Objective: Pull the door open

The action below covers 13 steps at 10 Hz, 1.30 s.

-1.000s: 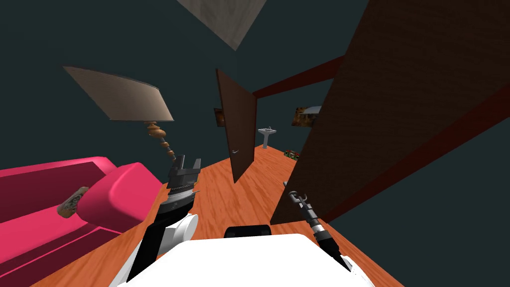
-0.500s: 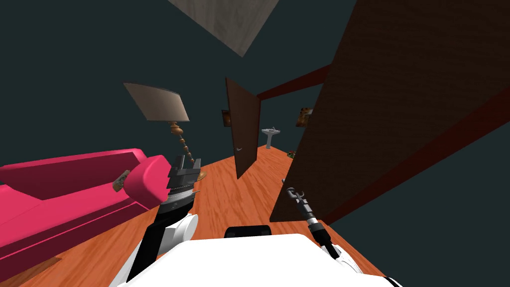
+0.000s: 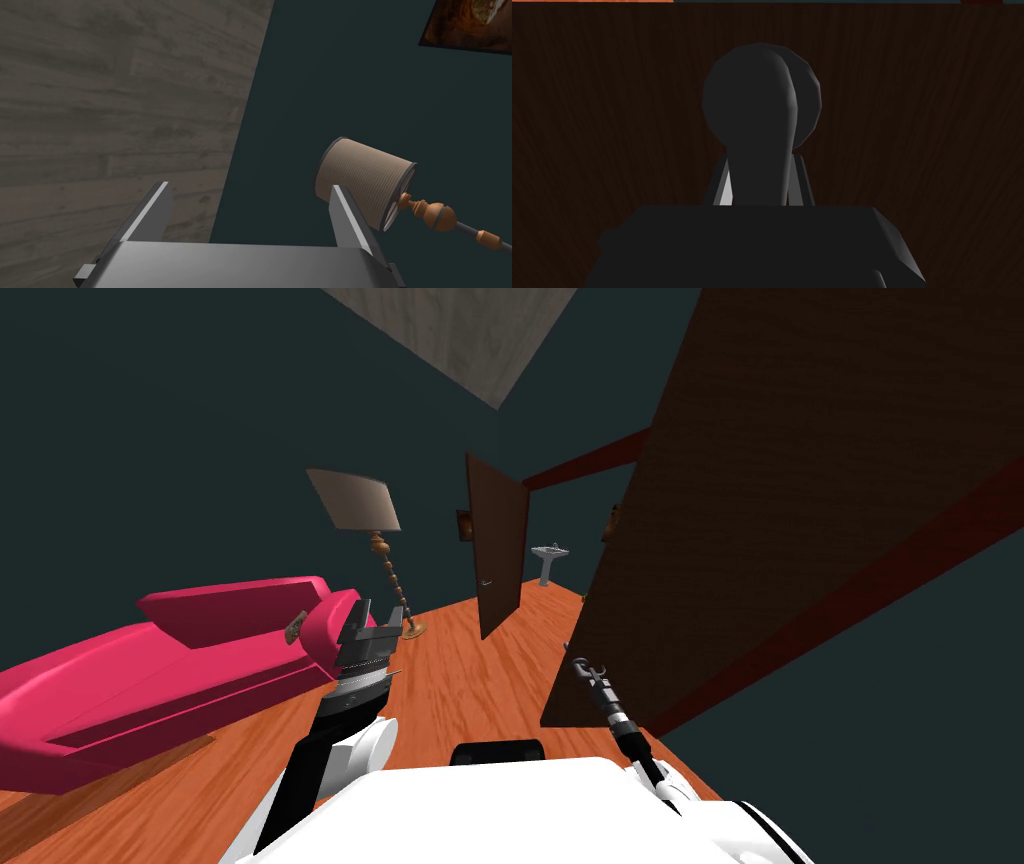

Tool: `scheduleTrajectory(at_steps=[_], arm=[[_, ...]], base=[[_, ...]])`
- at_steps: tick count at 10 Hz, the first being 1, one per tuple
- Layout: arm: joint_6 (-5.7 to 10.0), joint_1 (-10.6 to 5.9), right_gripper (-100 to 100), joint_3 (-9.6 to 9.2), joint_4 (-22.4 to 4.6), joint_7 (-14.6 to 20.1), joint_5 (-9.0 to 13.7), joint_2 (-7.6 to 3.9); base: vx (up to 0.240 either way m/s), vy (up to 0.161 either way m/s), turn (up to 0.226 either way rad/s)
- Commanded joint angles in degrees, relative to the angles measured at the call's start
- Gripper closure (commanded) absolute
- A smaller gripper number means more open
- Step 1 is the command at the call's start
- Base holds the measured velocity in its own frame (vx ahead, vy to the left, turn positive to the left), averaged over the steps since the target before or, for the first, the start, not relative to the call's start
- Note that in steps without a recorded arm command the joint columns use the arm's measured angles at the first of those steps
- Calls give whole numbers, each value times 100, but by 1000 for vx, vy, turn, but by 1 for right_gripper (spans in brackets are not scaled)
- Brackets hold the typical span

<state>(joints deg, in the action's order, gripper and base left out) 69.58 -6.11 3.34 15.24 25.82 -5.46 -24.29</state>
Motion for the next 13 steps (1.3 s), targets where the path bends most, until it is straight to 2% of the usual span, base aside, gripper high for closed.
scheduleTrajectory(at_steps=[1,2,3,4,8,10,11,12,13], arm=[[-193,165,100,-45,286,-9,26,47],[-193,165,100,-45,497,-9,26,47],[-193,165,100,-45,517,-9,26,47],[-193,165,100,-45,384,-9,26,47],[-344,-26,100,-205,296,-102,221,72],[-344,-26,100,-205,296,-102,221,72],[-404,-102,100,-268,267,-139,298,81],[-404,-102,100,-268,267,-139,298,81],[-337,-154,100,-259,141,-138,288,79]], base=[[-111,-48,50],[-36,-12,-24],[0,7,-16],[17,2,-1],[-113,-49,94],[-92,-18,7],[-140,-43,63],[-144,-58,75],[-48,-20,20]])
